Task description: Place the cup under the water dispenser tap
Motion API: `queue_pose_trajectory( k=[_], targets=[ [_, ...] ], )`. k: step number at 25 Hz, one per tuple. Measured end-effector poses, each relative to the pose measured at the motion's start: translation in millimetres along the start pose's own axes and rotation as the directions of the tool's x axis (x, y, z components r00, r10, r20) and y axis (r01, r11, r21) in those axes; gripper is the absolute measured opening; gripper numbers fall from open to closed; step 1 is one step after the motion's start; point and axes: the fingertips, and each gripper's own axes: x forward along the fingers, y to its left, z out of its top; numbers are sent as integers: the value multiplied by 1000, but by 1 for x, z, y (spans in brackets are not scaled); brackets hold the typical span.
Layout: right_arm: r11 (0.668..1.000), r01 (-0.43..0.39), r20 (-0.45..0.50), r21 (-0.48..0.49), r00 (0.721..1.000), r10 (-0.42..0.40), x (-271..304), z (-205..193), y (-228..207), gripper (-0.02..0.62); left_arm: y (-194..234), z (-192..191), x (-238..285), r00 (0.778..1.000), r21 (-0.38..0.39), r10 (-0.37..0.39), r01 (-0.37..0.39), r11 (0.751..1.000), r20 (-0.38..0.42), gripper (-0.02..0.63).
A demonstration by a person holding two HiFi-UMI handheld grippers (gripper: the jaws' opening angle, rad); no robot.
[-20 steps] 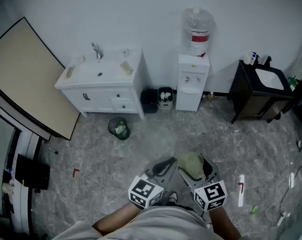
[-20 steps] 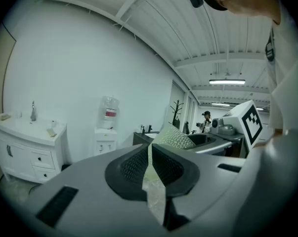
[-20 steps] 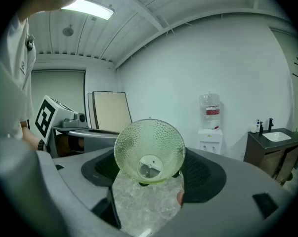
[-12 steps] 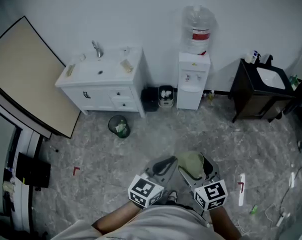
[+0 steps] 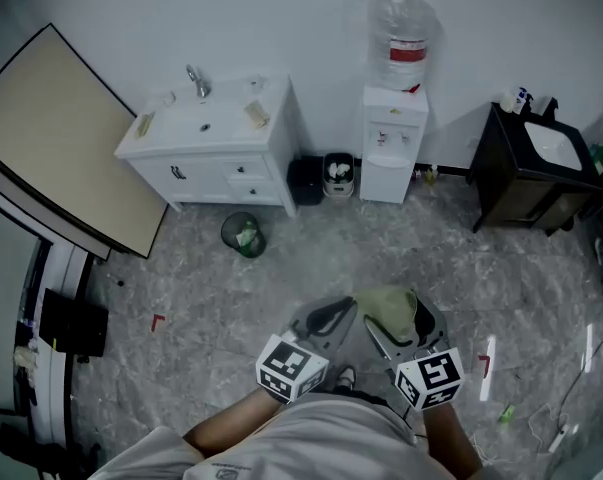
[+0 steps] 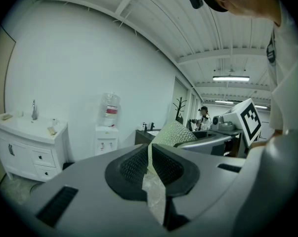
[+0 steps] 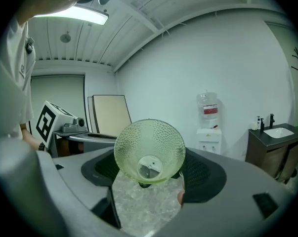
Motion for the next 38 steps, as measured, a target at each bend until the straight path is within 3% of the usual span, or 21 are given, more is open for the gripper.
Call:
queue_pose_trajectory(
  k=[12, 28, 38],
  targets=[
    [999, 39, -38, 2, 999, -39, 72, 0, -69, 379, 72, 1, 64, 1000, -9, 16, -17, 1000, -15, 29],
    [981, 192, -102, 0, 976, -191, 283, 48, -217, 379, 250, 58, 242, 986, 81, -160, 162, 983, -38, 29],
    [981, 194, -154, -17, 969, -194, 387, 47, -343, 379, 328, 80, 369, 990, 62, -137, 137, 989, -13, 29]
  ],
)
